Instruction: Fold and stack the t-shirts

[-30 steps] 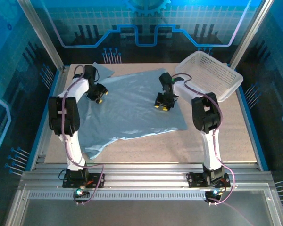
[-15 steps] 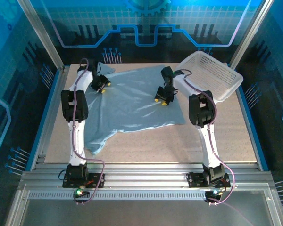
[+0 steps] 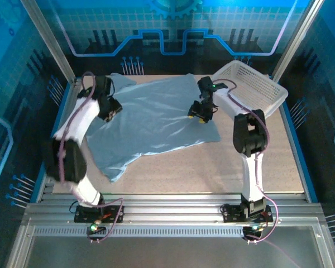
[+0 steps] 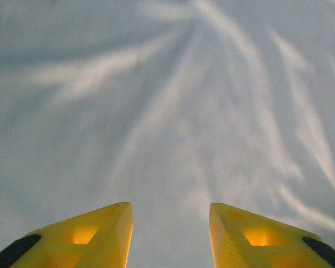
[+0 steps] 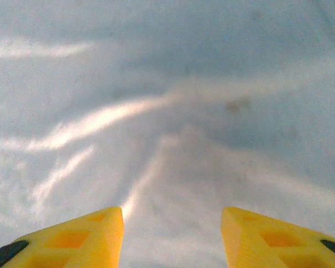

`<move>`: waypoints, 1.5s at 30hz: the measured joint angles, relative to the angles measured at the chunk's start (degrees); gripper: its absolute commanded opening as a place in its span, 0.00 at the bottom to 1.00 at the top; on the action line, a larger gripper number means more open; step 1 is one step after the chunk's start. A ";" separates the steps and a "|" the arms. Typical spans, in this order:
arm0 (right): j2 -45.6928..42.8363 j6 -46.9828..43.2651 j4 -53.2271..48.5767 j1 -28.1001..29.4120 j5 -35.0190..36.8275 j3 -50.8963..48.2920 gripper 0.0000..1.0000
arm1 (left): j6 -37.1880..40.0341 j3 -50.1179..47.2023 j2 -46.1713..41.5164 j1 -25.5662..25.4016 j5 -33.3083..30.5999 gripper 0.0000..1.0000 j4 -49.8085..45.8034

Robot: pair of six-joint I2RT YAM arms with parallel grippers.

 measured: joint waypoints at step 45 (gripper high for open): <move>-23.71 -4.70 13.60 1.79 -12.13 -36.15 0.37 | -19.08 -40.33 -11.69 -17.84 -11.13 0.30 -2.75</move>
